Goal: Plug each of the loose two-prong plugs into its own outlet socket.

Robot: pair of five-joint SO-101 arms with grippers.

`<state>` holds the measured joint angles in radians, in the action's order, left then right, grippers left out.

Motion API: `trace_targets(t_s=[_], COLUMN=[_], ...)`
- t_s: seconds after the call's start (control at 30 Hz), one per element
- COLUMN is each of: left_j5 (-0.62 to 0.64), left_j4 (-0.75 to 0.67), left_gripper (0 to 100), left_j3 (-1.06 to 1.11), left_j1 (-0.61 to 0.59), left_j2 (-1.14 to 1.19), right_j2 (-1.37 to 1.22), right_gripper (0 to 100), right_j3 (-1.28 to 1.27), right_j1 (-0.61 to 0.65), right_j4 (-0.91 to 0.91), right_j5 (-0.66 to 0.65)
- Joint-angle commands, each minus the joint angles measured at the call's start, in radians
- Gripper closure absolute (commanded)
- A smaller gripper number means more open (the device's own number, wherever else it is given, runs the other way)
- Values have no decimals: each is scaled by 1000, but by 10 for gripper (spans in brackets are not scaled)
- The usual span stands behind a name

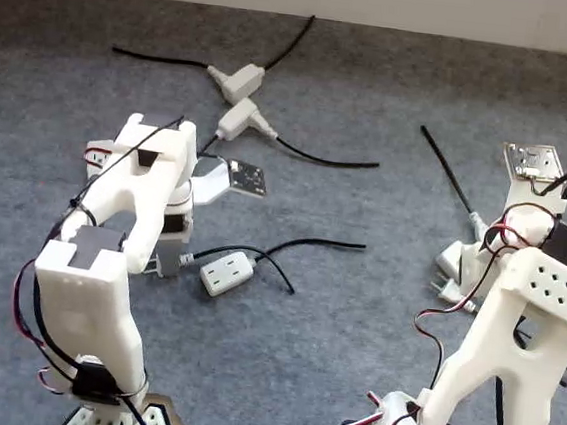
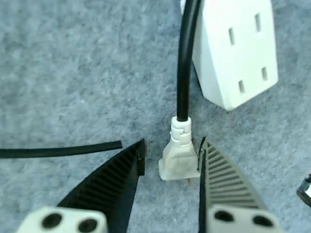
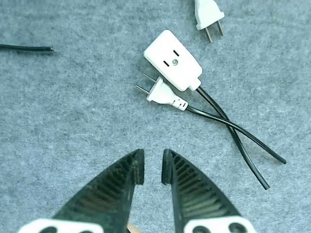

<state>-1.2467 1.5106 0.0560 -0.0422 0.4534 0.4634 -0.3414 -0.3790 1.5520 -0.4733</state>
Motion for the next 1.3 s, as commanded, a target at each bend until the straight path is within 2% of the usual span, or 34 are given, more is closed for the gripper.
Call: trace_targets(t_s=[0.0, 0.13, 0.33, 0.5, 0.8, 0.97, 1.27], left_j5=[-12, -12, -12, -12, -12, -12, -12], left_j4=[2, 6, 8, 5, 9, 37, 31], left_gripper=[825, 840, 997, 930, 918, 840, 846], left_j3=[-51, -67, -65, -56, -56, -65, -65], left_j1=[-1, -25, -41, -39, -48, -87, -127], left_j2=[-7, -7, 1, 2, 2, -1, 2], right_j2=[4, 8, 8, 8, 8, 8, 8], right_gripper=[922, 922, 922, 922, 922, 922, 922], right_j3=[5, 5, 5, 5, 5, 5, 5], right_j1=[-10, -12, -12, -12, -12, -12, -12], right_j4=[-13, -13, -13, -13, -13, -13, -13], right_j5=[-12, -12, -12, -12, -12, -12, -12])
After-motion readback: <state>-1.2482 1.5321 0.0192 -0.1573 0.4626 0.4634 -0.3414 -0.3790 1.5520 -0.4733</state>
